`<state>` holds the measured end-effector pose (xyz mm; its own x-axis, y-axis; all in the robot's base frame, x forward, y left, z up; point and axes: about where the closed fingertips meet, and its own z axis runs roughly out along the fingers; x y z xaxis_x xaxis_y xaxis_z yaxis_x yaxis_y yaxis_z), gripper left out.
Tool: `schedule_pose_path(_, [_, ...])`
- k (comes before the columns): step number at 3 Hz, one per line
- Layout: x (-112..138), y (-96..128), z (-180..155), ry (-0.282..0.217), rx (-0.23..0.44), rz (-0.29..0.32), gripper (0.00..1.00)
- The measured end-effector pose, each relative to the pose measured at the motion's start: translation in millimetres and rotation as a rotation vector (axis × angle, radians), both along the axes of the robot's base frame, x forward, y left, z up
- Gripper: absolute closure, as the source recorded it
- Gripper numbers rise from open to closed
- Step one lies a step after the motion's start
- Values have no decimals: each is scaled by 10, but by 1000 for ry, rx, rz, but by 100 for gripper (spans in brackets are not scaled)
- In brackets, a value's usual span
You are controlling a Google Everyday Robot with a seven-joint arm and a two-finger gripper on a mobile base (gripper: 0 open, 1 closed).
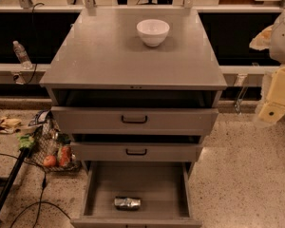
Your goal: Pick redbull can from bottom drawer and place on counter
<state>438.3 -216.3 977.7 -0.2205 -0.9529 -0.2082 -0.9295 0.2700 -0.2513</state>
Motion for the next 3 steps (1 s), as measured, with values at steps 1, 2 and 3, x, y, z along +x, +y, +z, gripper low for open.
schedule_pose_path(1, [3, 3, -10, -1, 5, 0, 0])
schedule_pose_path(2, [58, 75, -247, -26, 128, -4, 0])
schedule_pose_path(3, [-4, 312, -1357, 18, 391, 55, 0])
